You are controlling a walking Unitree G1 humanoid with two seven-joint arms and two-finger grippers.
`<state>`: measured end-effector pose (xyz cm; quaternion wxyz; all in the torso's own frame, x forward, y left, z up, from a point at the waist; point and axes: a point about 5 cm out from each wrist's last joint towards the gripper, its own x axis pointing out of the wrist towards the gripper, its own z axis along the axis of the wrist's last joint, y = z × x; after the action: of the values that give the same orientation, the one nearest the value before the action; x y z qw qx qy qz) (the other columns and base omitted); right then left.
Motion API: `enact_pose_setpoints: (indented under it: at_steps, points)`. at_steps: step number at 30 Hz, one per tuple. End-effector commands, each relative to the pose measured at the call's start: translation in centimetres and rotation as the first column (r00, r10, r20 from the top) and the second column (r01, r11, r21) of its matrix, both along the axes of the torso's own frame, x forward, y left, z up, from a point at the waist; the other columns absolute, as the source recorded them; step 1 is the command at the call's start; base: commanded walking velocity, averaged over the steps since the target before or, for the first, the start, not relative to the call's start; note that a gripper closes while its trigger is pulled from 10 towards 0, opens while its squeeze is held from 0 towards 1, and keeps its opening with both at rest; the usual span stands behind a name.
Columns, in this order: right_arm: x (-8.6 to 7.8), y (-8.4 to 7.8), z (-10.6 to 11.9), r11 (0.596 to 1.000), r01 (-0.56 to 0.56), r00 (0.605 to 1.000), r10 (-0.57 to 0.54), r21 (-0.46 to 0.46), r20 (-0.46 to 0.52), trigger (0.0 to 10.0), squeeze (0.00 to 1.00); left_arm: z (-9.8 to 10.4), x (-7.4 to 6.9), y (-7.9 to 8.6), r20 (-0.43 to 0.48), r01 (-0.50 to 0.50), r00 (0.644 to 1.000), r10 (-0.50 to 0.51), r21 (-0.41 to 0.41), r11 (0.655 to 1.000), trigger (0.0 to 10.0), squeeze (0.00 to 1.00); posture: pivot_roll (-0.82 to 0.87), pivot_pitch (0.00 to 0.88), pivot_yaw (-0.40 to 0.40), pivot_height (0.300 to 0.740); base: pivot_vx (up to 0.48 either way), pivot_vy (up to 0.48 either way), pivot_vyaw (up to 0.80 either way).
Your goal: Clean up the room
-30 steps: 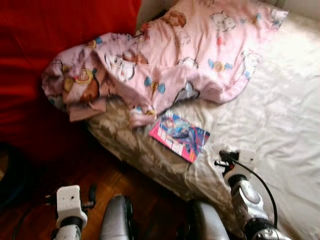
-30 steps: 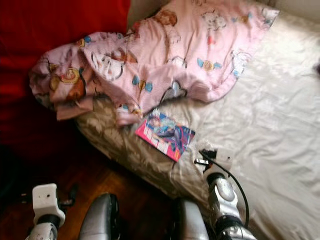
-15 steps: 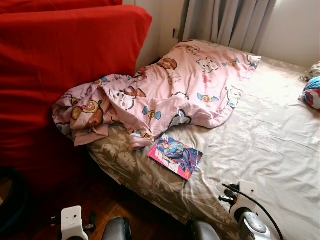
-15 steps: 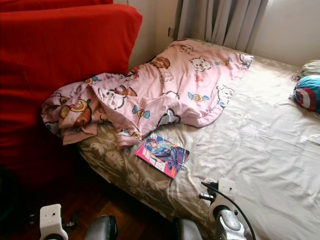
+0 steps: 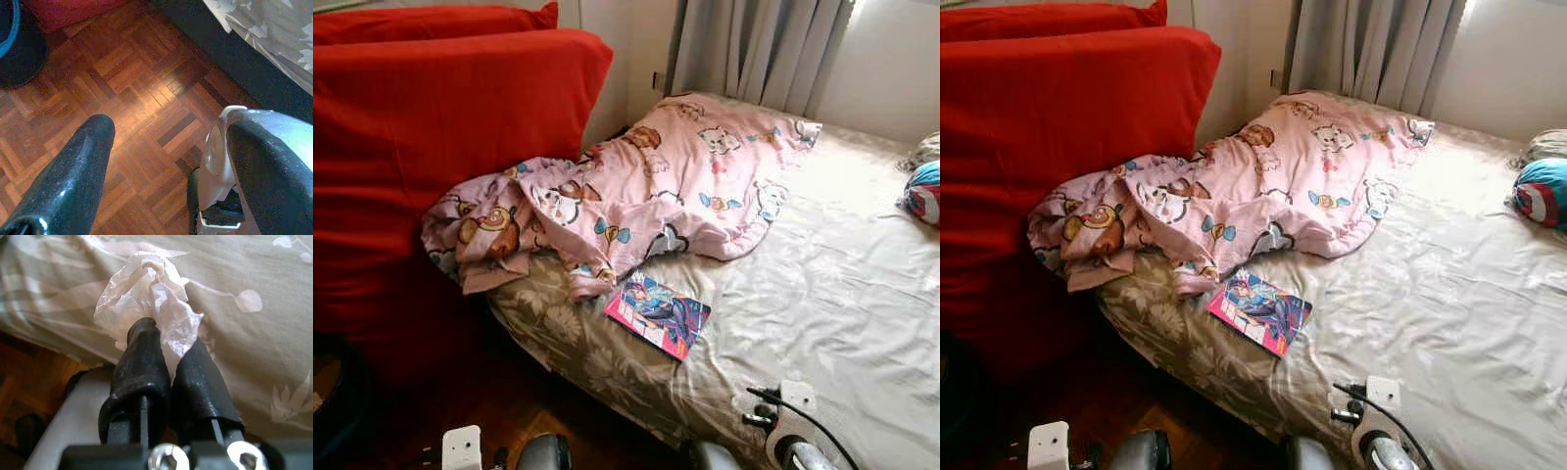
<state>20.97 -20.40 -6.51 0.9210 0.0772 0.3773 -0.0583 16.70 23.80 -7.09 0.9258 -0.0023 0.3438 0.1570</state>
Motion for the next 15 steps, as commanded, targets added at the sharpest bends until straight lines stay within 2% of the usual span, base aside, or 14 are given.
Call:
enact_pose_setpoints:
  at_steps: [1, 15]
  points:
    - [-0.54, 0.02, -0.39, 1.000, -0.010, 0.999, 0.009, -0.010, -0.040, 10.0, 0.00, 0.07, 0.14, -0.03, 0.007, -0.008, 1.000, 0.008, 0.004, 1.000, 10.0, 0.00, 0.05, 0.000, -0.057, 0.676, 0.000, 0.000, 0.00]
    - [-0.89, -0.11, -0.57, 1.000, -0.028, 0.998, 0.028, -0.008, -0.060, 10.0, 0.00, -0.10, 0.12, -0.07, -0.010, -0.012, 1.000, 0.012, -0.002, 1.000, 10.0, 0.00, 0.04, 0.000, -0.058, 0.736, 0.000, 0.000, 0.00]
